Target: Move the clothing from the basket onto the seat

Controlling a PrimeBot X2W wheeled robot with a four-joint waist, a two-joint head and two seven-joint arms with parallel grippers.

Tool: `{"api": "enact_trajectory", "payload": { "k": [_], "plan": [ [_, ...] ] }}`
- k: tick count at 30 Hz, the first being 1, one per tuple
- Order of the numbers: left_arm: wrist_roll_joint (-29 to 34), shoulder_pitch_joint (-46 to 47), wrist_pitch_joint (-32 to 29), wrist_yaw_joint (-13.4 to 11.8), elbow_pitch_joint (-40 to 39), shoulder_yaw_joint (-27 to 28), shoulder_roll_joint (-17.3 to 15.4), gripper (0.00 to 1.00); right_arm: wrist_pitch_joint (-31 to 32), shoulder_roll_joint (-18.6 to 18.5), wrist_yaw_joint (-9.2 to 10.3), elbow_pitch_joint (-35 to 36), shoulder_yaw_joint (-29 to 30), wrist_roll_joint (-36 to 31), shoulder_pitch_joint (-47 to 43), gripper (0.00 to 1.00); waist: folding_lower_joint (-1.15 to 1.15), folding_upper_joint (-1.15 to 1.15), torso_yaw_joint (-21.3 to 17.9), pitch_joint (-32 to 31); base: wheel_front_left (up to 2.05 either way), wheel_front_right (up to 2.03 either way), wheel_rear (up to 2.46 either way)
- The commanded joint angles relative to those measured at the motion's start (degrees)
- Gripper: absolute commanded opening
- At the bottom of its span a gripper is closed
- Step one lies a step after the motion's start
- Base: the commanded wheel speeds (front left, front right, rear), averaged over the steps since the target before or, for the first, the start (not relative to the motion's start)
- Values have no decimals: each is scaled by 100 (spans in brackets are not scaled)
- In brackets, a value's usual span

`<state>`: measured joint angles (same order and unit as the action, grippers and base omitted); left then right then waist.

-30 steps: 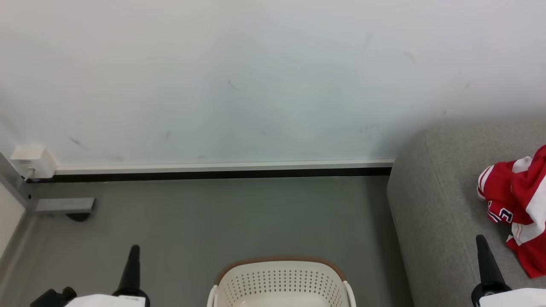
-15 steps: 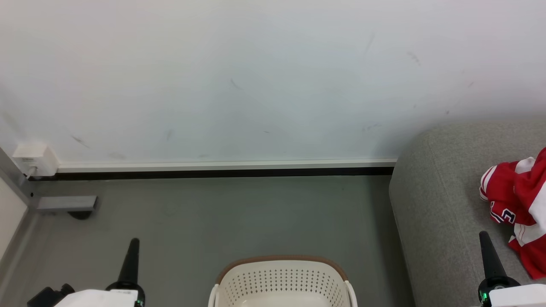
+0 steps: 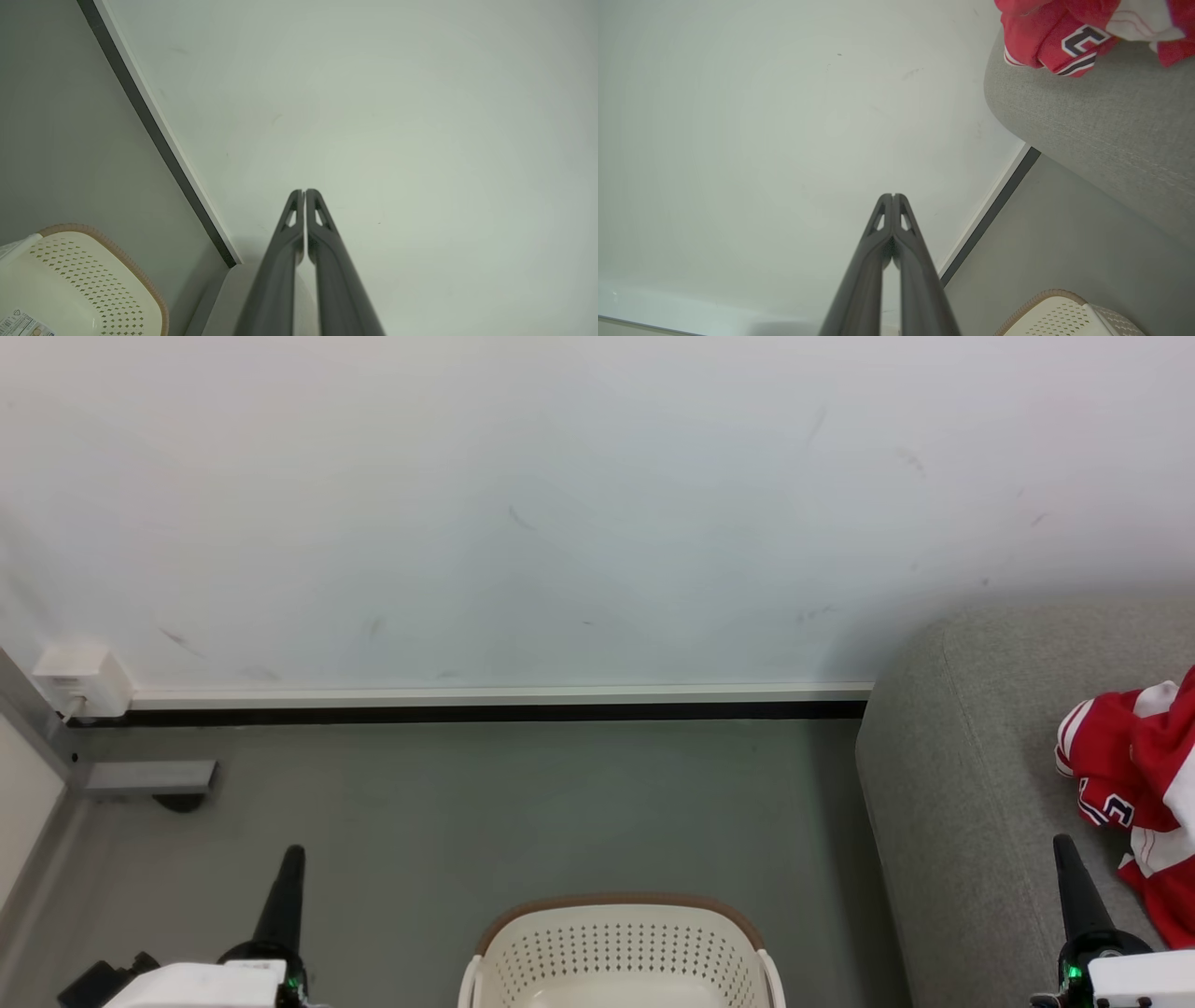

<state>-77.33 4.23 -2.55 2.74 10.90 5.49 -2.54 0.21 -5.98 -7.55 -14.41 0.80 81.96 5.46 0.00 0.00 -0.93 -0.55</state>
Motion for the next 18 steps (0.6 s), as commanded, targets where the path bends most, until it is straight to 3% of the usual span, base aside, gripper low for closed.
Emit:
{"api": "enact_trajectory", "payload": {
  "k": [1,18],
  "plan": [
    [-127,86,-31,34,-48,39,-44,0,41,-40,8,19,43,83,88,0,0,0,2,1,0,0,0],
    [-877,152,-235,51,-100,88,-49,0,153,-72,10,0,71,818,157,0,0,0,45,20,0,0,0]
  ]
}}
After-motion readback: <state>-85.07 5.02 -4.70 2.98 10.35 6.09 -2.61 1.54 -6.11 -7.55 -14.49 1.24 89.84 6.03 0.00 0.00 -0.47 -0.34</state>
